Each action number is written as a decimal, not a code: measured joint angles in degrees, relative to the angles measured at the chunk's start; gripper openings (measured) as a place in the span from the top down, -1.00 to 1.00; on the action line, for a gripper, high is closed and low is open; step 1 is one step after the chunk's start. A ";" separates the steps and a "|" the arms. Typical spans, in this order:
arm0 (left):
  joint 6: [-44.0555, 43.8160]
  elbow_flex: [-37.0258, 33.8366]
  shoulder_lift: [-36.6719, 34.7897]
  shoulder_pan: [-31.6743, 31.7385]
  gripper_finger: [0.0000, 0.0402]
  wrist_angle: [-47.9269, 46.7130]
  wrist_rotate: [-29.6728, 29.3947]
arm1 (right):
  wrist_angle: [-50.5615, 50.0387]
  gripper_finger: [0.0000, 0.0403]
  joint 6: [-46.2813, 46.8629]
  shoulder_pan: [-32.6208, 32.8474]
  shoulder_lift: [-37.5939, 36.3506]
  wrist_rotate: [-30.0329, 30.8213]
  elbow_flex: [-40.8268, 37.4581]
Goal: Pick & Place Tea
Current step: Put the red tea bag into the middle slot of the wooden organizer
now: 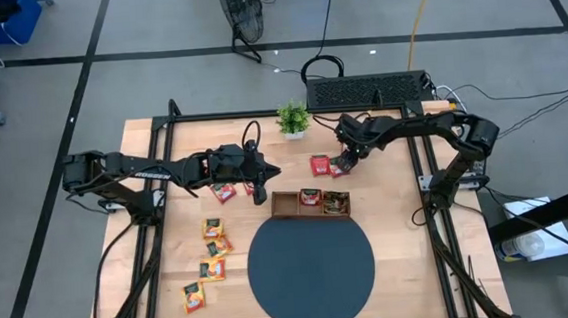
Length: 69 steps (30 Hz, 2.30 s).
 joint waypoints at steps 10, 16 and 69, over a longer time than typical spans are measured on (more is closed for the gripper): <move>-0.26 0.00 0.00 0.00 0.82 0.02 0.00 | 3.54 0.92 -6.45 0.41 -0.02 1.10 -3.33; -0.72 0.00 0.00 0.00 0.82 0.15 -0.02 | 5.34 0.92 -11.32 5.89 -3.26 13.59 -3.74; -34.67 33.11 17.86 9.17 0.06 -33.01 19.71 | 68.31 0.93 -40.66 40.14 -2.88 38.06 -10.85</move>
